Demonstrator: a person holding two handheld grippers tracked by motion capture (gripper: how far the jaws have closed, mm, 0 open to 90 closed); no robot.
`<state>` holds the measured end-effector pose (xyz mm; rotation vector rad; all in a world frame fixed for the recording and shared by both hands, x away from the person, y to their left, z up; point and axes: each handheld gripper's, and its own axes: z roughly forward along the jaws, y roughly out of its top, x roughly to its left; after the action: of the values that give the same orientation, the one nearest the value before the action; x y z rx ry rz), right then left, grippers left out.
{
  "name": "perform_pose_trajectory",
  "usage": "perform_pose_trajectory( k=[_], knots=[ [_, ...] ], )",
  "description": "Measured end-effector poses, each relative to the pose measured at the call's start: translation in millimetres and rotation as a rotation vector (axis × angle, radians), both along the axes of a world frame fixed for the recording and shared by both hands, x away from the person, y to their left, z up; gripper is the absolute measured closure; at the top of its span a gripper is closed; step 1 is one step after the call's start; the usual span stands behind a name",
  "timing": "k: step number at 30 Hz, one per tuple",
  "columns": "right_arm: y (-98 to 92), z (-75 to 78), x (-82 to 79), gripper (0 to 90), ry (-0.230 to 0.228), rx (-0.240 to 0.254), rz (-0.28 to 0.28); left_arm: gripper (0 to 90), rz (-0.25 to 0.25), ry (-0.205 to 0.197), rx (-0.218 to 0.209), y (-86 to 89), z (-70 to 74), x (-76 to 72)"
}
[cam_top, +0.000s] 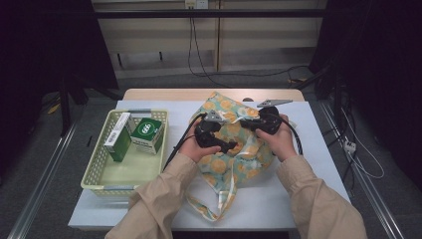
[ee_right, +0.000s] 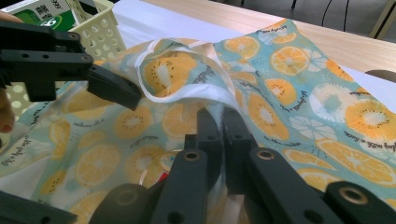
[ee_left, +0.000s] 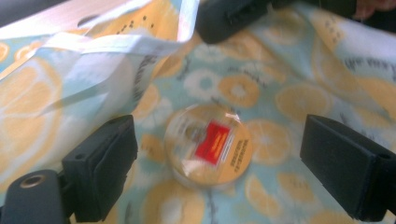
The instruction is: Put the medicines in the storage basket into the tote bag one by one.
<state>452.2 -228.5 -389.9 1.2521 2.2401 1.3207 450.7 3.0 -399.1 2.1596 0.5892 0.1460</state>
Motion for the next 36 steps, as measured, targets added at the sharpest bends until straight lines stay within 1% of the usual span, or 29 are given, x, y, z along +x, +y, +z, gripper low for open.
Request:
perform_pose_trajectory(
  k=[2,3,4,7,9,10,11,12,13,14,15,16,17,19,21,22,23,25,26,27,28,32,33,34,36],
  knots=[
    [1.2,0.1,-0.6,88.0,-0.001,-0.002,0.001,9.8,-0.004,0.001,0.0,4.2,3.3,-3.9],
    [2.2,0.3,-1.0,88.0,-0.002,-0.002,0.003,9.9,0.006,-0.013,0.005,6.1,5.7,-6.8],
    [3.1,0.7,-1.7,88.0,-0.003,-0.005,0.005,10.0,-0.008,-0.01,-0.003,8.7,8.0,-8.4],
    [5.2,1.9,-3.7,88.0,-0.005,-0.007,0.012,10.2,-0.002,-0.005,-0.014,16.0,13.9,-13.7],
    [6.4,2.7,-5.2,88.0,-0.008,-0.011,0.015,10.2,-0.002,-0.014,-0.001,21.4,17.9,-16.0],
    [7.1,2.9,-6.1,87.9,-0.007,-0.01,0.015,10.2,0.005,-0.02,-0.008,23.9,19.0,-16.8],
    [7.6,3.0,-6.8,88.0,-0.008,-0.01,0.015,10.2,0.001,-0.013,-0.002,27.7,21.1,-17.2],
    [7.7,3.0,-7.4,88.0,-0.01,-0.011,0.016,10.2,0.033,-0.03,0.018,29.9,22.9,-19.2],
    [7.6,3.0,-7.8,88.0,-0.009,-0.01,0.017,10.1,0.014,-0.017,0.004,33.5,23.8,-18.9],
    [7.5,3.2,-8.3,87.9,-0.009,-0.01,0.017,10.1,0.014,-0.017,0.004,36.5,25.6,-19.9],
    [7.2,3.2,-8.6,87.9,-0.011,-0.007,0.016,10.1,0.017,-0.02,0.012,40.0,27.9,-21.0],
    [6.9,3.3,-8.8,87.9,-0.012,-0.006,0.014,10.1,0.043,-0.035,0.013,42.5,29.9,-23.4],
    [6.8,3.5,-9.0,87.9,-0.015,-0.008,0.013,10.1,0.024,-0.015,-0.012,46.8,31.4,-23.3],
    [7.0,3.1,-9.4,87.9,-0.016,-0.006,0.013,10.1,0.032,0.009,-0.027,54.2,34.3,-24.4],
    [7.5,2.4,-9.9,87.9,-0.017,-0.005,0.012,10.1,0.045,0.001,-0.009,60.7,36.7,-25.3],
    [7.8,2.2,-10.4,87.9,-0.015,-0.004,0.013,10.1,0.05,0.004,-0.013,63.6,37.3,-25.7],
    [8.0,1.9,-10.7,87.9,-0.016,-0.006,0.013,9.6,0.051,0.01,-0.003,67.1,38.8,-25.6],
    [8.3,1.8,-11.4,87.9,-0.016,-0.006,0.016,8.9,0.064,0.007,-0.002,72.9,41.1,-26.3],
    [8.3,1.9,-11.8,88.0,-0.016,-0.005,0.016,8.4,0.062,0.016,-0.002,76.1,42.5,-26.1],
    [8.4,2.2,-12.1,87.9,-0.017,-0.006,0.017,7.9,0.066,0.017,-0.008,79.0,43.2,-26.1],
    [8.2,2.5,-12.4,87.9,-0.018,-0.006,0.018,7.3,0.066,0.02,-0.001,82.3,44.0,-25.8],
    [7.5,4.0,-13.4,87.9,-0.022,-0.005,0.019,5.6,0.09,0.003,0.01,95.9,47.2,-25.1],
    [7.1,4.3,-13.7,87.9,-0.021,-0.005,0.017,5.5,0.114,-0.011,0.026,98.7,48.5,-25.9],
    [6.7,4.5,-14.0,87.9,-0.021,-0.001,0.016,5.4,0.098,0.003,0.012,102.4,49.1,-24.9],
    [6.0,4.7,-14.4,87.9,-0.021,-0.001,0.015,5.3,0.105,0.001,0.013,107.9,50.4,-24.5]
  ],
)
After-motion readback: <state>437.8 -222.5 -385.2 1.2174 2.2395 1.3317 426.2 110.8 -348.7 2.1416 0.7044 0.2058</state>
